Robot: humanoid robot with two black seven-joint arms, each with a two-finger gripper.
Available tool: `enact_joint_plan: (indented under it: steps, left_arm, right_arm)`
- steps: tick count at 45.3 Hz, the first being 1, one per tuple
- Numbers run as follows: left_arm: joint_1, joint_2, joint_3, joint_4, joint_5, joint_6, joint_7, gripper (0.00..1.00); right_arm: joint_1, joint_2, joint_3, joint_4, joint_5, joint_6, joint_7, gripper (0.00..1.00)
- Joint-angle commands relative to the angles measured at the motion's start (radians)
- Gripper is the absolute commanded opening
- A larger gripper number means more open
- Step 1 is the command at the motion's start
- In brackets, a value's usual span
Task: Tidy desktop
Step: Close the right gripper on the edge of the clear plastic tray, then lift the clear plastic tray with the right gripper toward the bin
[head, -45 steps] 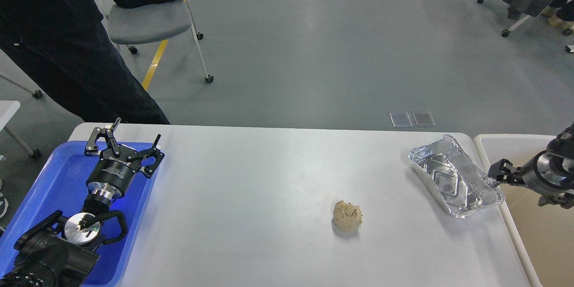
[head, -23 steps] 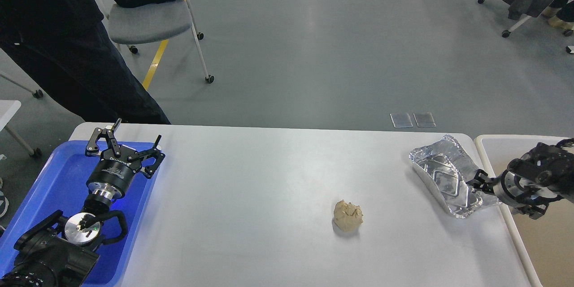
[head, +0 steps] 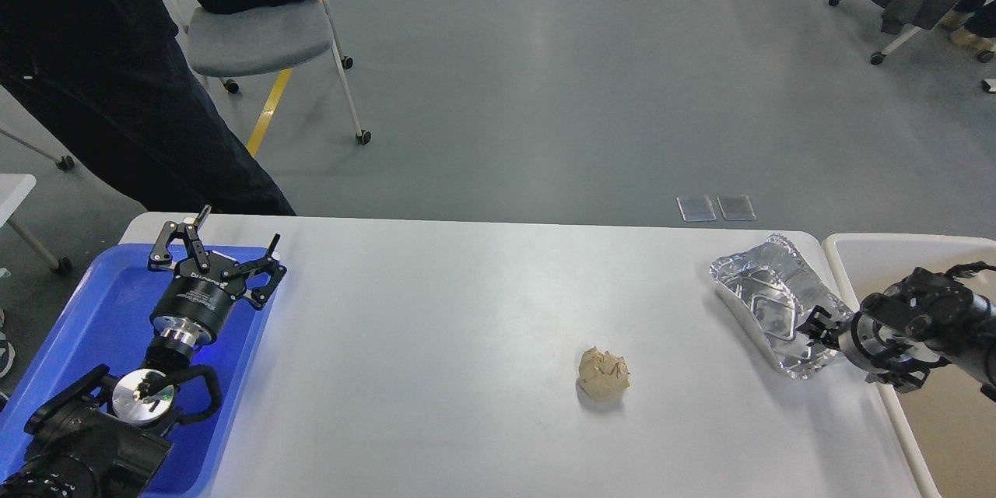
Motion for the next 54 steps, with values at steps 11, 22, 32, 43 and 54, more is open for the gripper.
enact_joint_plan:
  steps: [11, 22, 32, 43, 54]
  left_arm:
    - [0.0, 0.0, 0.0, 0.0, 0.0, 0.0, 0.001, 1.0]
    - [0.0, 0.0, 0.0, 0.0, 0.0, 0.0, 0.001, 1.0]
    - [0.0, 0.0, 0.0, 0.0, 0.0, 0.0, 0.001, 1.0]
    - [0.0, 0.0, 0.0, 0.0, 0.001, 0.0, 0.001, 1.0]
    - [0.0, 0.0, 0.0, 0.0, 0.001, 0.0, 0.001, 1.0]
  right_arm:
    - [-0.039, 0.021, 0.014, -0.014, -0.018, -0.015, 0.024, 0.19]
    - [-0.058, 0.048, 0.049, -0.052, -0.018, -0.028, 0.027, 0.0]
    - [-0.056, 0.047, 0.051, -0.05, -0.018, -0.025, 0.044, 0.0]
    - [-0.038, 0.042, 0.049, -0.038, -0.02, -0.014, 0.047, 0.0]
    - [0.042, -0.036, 0.051, 0.041, -0.018, 0.035, 0.047, 0.0]
